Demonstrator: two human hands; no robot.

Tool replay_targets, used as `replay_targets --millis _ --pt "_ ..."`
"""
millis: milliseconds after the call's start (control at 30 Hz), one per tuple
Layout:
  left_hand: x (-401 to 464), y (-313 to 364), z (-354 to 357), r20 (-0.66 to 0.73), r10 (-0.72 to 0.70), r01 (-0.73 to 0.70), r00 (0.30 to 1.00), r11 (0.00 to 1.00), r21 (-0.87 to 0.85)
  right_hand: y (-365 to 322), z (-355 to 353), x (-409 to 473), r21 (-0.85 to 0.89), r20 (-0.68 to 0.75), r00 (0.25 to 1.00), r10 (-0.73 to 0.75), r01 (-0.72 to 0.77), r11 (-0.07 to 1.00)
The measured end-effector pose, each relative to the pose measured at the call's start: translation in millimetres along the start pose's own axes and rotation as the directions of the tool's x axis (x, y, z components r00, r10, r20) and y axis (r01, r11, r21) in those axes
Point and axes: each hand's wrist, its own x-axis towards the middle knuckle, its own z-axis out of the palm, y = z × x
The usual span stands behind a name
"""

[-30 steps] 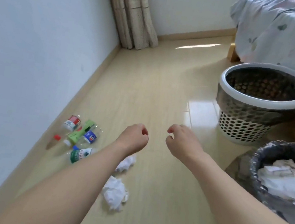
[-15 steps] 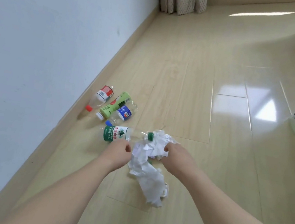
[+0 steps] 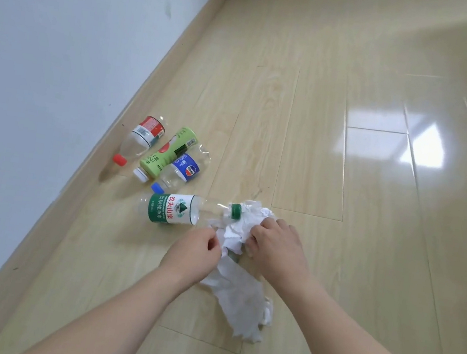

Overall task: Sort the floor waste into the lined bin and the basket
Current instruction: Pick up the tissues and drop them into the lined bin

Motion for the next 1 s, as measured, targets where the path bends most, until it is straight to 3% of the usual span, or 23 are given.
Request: replay_targets --millis 167,267,333,467,533,800,1000 --pt "-7 -9 -20 0.037 -0.066 0.072 0.997 0.974 -0.214 15 -2 0 0.216 -0.021 0.998 0.060 -0.054 0.975" --pt "-15 -4 -33 0.082 -0.112 0.134 0.990 0.930 -0.342 24 -17 -6 0.521 0.096 0.973 0.211 -0.229 0.822" --pt "-19 3 -41 0.144 -0.141 0.190 0.979 0.885 -0.425 30 -31 -9 0.637 0.211 0.947 0.243 -0.321 0.701" --pt "-35 17 -57 0.101 -0.166 0.186 0.981 0.952 -0.242 38 -73 -25 0.589 0.242 0.949 0.203 -0.310 0.747" --pt "-46 31 -66 0.109 -0.172 0.196 0.979 0.942 -0.273 42 -95 -36 0.585 0.225 0.952 0.206 -0.301 0.753" --pt "-100 129 -111 0.197 0.035 0.074 0.980 0.851 -0.520 68 -203 -100 0.664 0.216 0.942 0.257 -0.335 0.668" --pt "-126 217 -109 0.335 0.336 0.044 0.880 0.645 -0.763 122 -270 -157 0.627 0.117 0.923 0.366 -0.354 0.694"
